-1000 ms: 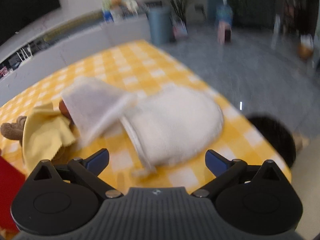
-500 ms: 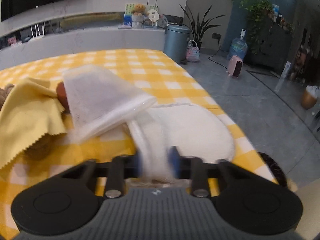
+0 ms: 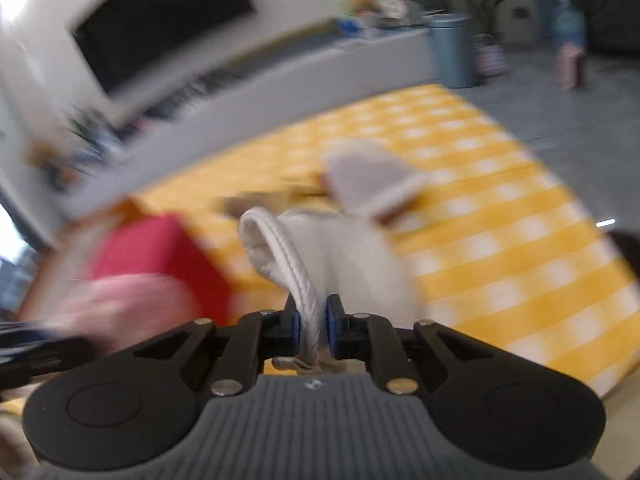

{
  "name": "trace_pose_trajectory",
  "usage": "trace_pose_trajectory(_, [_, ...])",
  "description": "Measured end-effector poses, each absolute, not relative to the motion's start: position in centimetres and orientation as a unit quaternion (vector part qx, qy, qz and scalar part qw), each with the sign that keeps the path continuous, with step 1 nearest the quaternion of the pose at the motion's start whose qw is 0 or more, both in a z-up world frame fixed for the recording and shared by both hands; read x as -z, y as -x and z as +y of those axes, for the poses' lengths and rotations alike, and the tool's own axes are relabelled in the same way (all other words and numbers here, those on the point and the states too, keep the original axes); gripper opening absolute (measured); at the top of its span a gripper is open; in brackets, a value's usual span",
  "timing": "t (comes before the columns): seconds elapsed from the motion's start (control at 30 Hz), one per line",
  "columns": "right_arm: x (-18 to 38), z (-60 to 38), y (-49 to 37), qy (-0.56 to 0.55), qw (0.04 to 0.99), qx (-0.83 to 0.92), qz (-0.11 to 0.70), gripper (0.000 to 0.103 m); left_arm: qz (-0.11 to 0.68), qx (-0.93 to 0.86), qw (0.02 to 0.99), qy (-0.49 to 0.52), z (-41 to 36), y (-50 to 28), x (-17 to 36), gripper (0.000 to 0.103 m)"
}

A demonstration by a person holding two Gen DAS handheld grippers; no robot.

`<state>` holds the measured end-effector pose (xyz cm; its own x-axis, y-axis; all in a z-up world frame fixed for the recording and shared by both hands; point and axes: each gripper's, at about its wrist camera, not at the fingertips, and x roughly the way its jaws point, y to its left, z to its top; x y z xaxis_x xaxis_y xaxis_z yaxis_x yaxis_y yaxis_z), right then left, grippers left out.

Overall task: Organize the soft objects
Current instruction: 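Lift the crocheted item with the left gripper while the right lifts the mitt by its edge, then carry the crocheted item with the left gripper while the right carries the mitt over the box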

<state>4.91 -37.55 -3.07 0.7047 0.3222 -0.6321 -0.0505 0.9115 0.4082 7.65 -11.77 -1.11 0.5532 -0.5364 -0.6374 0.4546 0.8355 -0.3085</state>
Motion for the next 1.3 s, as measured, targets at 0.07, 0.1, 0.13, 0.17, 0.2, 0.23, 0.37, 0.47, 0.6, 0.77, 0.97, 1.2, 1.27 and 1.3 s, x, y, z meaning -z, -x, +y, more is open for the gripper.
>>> trace_pose_trajectory(0.07, [3.1,-37.5,-3.7,-0.217,0.899,-0.126,0.36,0.011,0.382,0.281,0.879,0.057,-11.8,-7.7,1.1,0.03])
trace_pose_trajectory(0.1, [3.2,-37.7,-3.6,-0.231,0.895,-0.129,0.359,0.011,0.382,0.28,0.879,0.057,-11.8,-7.7,1.1,0.03])
trace_pose_trajectory(0.13, [3.3,-38.0,-3.7,-0.242,0.892,-0.129,0.359,0.011,0.382,0.28,0.879,0.055,-11.8,-7.6,1.0,0.03])
trace_pose_trajectory(0.17, [3.4,-38.3,-3.8,-0.254,0.889,-0.128,0.358,0.011,0.382,0.279,0.879,0.052,-11.9,-7.5,1.0,0.03])
trace_pose_trajectory(0.2, [3.5,-38.7,-3.9,-0.268,0.886,-0.128,0.356,0.011,0.381,0.279,0.88,0.049,-12.0,-7.4,0.9,0.03])
trace_pose_trajectory(0.23, [3.6,-39.3,-4.1,-0.287,0.881,-0.131,0.353,0.011,0.381,0.278,0.881,0.047,-12.0,-7.3,0.9,0.03])
trace_pose_trajectory(0.37, [4.0,-40.2,-4.2,-0.328,0.869,-0.144,0.343,0.011,0.38,0.274,0.882,0.045,-12.3,-7.3,0.6,0.03])
trace_pose_trajectory(0.47, [4.1,-40.8,-4.4,-0.328,0.871,-0.133,0.34,0.011,0.374,0.276,0.884,0.042,-12.3,-7.2,0.6,0.03])
trace_pose_trajectory(0.6, [3.4,-41.2,-3.8,-0.332,0.879,-0.13,0.318,0.012,0.372,0.277,0.885,0.039,-12.4,-7.1,0.7,0.03])
trace_pose_trajectory(0.77, [2.5,-41.1,-3.5,-0.308,0.888,-0.131,0.315,0.012,0.372,0.271,0.887,0.047,-12.2,-6.8,0.4,0.03])
trace_pose_trajectory(0.97, [2.0,-40.7,-3.4,-0.277,0.9,-0.132,0.309,0.012,0.366,0.265,0.892,0.031,-12.7,-6.1,-0.4,0.03])
trace_pose_trajectory(1.2, [1.7,-40.9,-3.3,-0.263,0.905,-0.14,0.303,0.012,0.353,0.248,0.902,-0.019,-14.6,-4.5,-2.2,0.03])
trace_pose_trajectory(1.27, [1.7,-40.9,-3.4,-0.258,0.907,-0.14,0.302,0.012,0.352,0.24,0.904,-0.022,-14.7,-4.4,-2.8,0.03])
trace_pose_trajectory(1.3, [1.6,-40.8,-3.4,-0.256,0.907,-0.14,0.303,0.012,0.352,0.235,0.906,-0.025,-14.5,-4.3,-3.2,0.03])
